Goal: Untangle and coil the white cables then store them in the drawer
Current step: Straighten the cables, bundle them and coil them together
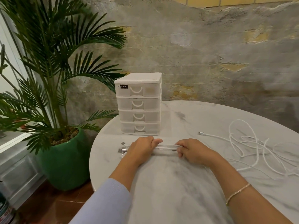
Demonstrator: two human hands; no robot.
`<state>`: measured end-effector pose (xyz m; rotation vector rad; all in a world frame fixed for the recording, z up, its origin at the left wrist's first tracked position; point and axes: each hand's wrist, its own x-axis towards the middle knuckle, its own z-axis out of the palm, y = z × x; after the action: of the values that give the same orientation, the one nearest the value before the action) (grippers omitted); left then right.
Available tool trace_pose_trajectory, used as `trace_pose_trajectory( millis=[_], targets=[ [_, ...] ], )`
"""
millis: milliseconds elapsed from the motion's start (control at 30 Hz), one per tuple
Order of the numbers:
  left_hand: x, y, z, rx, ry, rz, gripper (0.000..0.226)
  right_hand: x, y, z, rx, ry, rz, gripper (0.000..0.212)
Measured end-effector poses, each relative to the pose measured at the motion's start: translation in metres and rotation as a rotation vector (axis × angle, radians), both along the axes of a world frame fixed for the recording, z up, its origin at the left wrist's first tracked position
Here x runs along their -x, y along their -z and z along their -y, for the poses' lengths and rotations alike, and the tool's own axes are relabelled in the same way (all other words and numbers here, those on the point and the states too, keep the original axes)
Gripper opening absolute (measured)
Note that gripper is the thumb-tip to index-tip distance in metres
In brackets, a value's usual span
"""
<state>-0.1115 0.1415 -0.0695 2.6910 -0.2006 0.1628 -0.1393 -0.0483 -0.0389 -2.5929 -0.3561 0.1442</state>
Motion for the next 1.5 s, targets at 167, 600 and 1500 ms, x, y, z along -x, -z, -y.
trace_pose_trajectory(
  millis=[167, 600, 1500],
  targets=[
    [0.006, -0.002, 0.004, -0.093, 0.15, -0.016, 0.031, -0.009, 0.007, 0.003, 0.016, 0.096, 0.02, 0.027],
    [0.002, -0.005, -0.012, -0.048, 0.21, -0.075, 0.028, -0.001, -0.003, -0.003, 0.088, 0.045, -0.093, 0.035],
    [-0.004, -0.012, -0.061, -0.621, -0.001, 0.001, 0.019, 0.01, -0.011, 0.01, 0.054, -0.076, -0.385, 0.017]
  ],
)
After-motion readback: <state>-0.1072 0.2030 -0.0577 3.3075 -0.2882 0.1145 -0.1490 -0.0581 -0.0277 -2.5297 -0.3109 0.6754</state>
